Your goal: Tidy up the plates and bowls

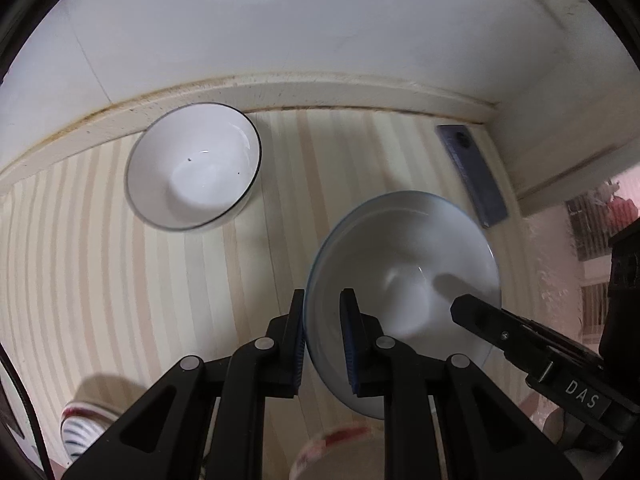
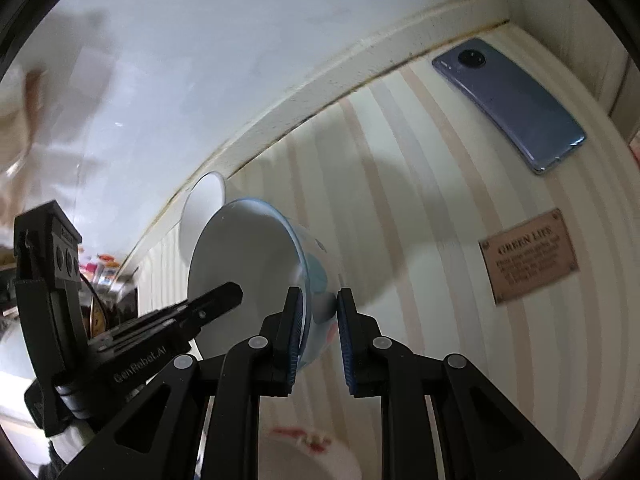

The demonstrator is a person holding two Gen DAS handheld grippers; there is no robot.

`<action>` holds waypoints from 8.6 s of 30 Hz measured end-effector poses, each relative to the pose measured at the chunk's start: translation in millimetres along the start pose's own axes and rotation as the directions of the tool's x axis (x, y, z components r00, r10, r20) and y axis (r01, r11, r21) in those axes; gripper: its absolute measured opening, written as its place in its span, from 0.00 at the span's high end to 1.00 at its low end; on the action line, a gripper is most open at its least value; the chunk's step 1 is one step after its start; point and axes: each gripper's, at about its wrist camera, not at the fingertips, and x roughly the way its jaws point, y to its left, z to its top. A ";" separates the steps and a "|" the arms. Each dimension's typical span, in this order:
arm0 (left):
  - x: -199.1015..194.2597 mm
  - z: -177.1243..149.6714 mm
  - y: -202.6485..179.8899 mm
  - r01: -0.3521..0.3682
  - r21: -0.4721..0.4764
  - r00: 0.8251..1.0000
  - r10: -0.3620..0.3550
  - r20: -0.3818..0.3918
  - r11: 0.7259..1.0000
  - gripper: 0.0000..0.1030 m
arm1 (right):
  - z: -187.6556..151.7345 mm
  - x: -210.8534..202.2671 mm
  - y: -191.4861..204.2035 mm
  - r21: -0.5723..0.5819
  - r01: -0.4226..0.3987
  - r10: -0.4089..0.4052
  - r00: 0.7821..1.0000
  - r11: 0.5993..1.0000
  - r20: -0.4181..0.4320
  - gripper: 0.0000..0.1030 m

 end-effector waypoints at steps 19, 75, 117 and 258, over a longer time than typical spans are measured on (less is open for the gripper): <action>-60.7 -96.6 4.1 0.022 0.055 1.000 -0.022 -0.008 0.998 0.86 | -119.3 -59.7 29.4 -0.008 -0.012 0.012 1.000 1.000 -0.026 0.81; -61.5 -70.7 20.0 -0.027 -0.013 0.998 0.027 -0.052 1.000 0.85 | -84.3 -42.9 26.5 -0.042 0.058 -0.064 0.983 0.997 -0.173 0.68; 17.7 43.4 89.8 -0.082 -0.236 0.996 0.086 0.006 0.968 0.87 | 95.7 97.8 88.5 -0.127 0.035 -0.053 0.988 0.991 -0.148 0.87; 45.6 -120.2 -3.5 0.152 -0.053 0.950 -0.161 -0.267 0.987 0.43 | -131.1 39.5 -50.3 0.145 -0.109 0.150 0.939 0.983 -0.309 0.32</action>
